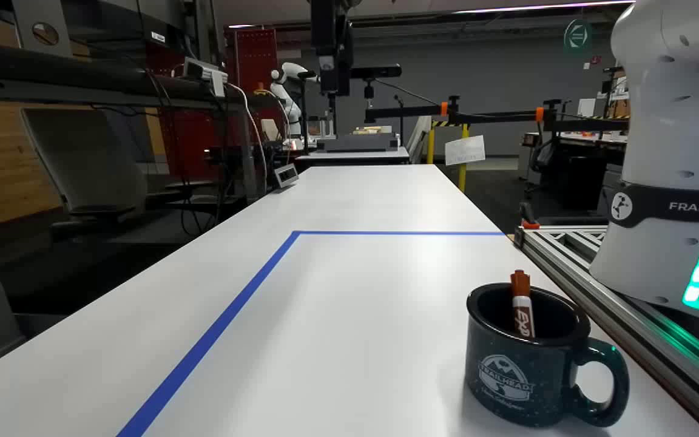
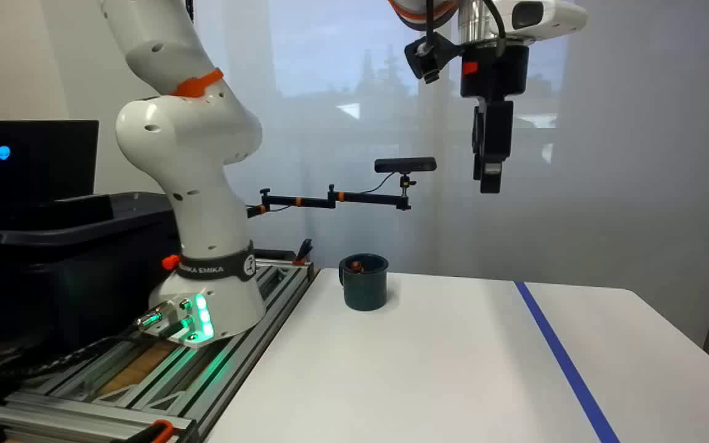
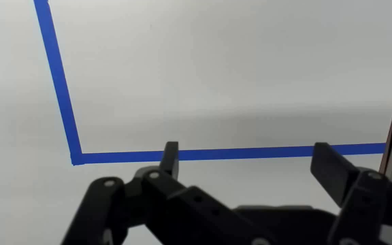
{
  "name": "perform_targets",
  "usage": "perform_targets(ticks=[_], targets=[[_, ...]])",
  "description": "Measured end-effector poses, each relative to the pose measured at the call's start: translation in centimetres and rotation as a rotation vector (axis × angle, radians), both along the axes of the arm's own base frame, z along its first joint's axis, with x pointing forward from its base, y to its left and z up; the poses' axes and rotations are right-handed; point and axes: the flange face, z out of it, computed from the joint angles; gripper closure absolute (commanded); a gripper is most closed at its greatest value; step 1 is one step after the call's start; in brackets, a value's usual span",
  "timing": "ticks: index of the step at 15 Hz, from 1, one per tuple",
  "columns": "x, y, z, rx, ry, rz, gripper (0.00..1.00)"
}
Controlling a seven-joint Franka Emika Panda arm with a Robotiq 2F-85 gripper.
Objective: Take the marker out of the mug.
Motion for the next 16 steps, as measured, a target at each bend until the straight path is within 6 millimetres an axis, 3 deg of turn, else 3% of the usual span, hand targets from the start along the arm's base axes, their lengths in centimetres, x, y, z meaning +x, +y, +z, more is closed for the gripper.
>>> perform_targets(ticks=[11, 16], targets=[[0.2, 0.1, -0.2, 0.003, 0.005, -0.018, 0.00], [0.3, 1.0, -5.4, 0.128, 0.121, -0.228, 0.00]])
